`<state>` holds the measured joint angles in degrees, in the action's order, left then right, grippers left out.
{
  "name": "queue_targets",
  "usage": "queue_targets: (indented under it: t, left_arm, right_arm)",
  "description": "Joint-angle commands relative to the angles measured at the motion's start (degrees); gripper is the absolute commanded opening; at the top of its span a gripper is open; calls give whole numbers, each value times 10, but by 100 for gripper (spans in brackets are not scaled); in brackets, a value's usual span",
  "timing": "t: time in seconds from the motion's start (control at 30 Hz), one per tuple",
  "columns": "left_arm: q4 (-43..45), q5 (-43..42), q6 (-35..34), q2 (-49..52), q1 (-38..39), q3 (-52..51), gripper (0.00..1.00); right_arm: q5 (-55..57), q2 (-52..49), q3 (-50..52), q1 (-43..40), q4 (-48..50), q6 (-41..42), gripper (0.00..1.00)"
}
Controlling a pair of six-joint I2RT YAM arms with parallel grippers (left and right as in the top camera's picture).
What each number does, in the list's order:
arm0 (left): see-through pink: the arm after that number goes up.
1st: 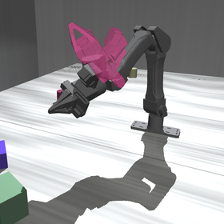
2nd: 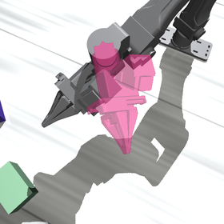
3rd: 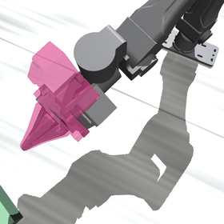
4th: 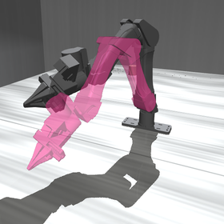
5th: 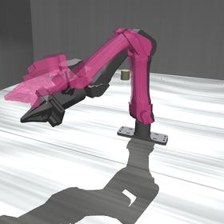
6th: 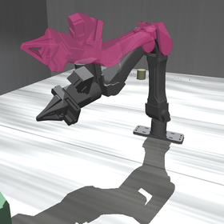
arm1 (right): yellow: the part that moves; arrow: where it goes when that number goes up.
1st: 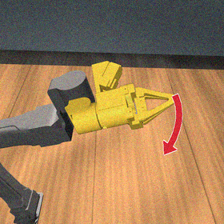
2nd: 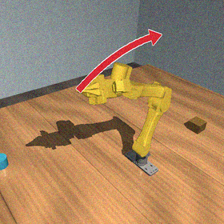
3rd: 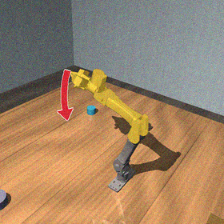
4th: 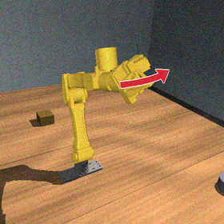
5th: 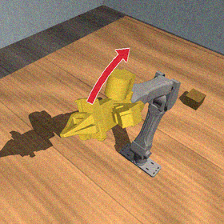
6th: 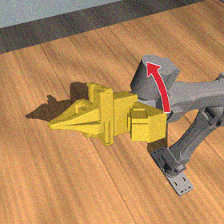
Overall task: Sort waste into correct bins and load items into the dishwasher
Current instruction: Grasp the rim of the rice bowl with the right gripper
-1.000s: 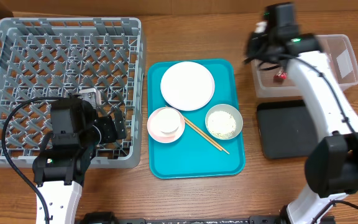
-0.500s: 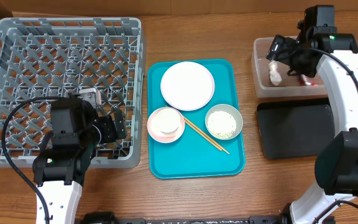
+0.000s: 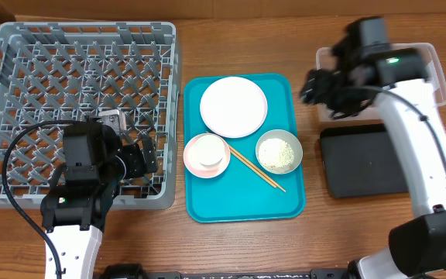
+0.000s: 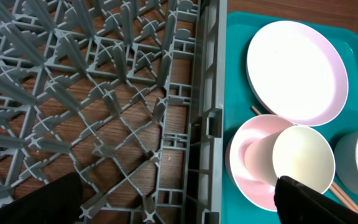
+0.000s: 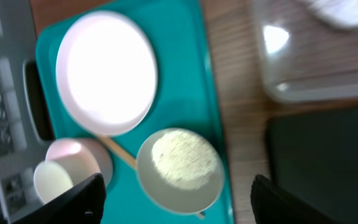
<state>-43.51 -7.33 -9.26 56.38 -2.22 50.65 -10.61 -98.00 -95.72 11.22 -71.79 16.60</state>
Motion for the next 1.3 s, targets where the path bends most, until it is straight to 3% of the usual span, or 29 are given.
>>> queue_targets:
  t: [0.0, 0.27, 0.47, 0.73, 0.9, 1.27]
  left_arm:
    - [1, -7, -2, 2, 3, 16, 100]
    - [0, -6, -2, 2, 3, 16, 100]
    - [0, -6, -2, 2, 3, 16, 100]
    - [0, -6, -2, 2, 3, 16, 100]
    - [0, -6, -2, 2, 3, 16, 100]
    - [0, -6, -2, 2, 3, 16, 100]
  right_arm:
    - [69, 1, 36, 72, 5, 38, 73]
    - [152, 5, 97, 176, 23, 163, 72]
    - [168, 9, 144, 211, 49, 206, 68]
    - [158, 9, 186, 219, 90, 204, 69]
    - [109, 8, 211, 226, 155, 162, 68]
    - [103, -14, 276, 230, 264, 162, 52]
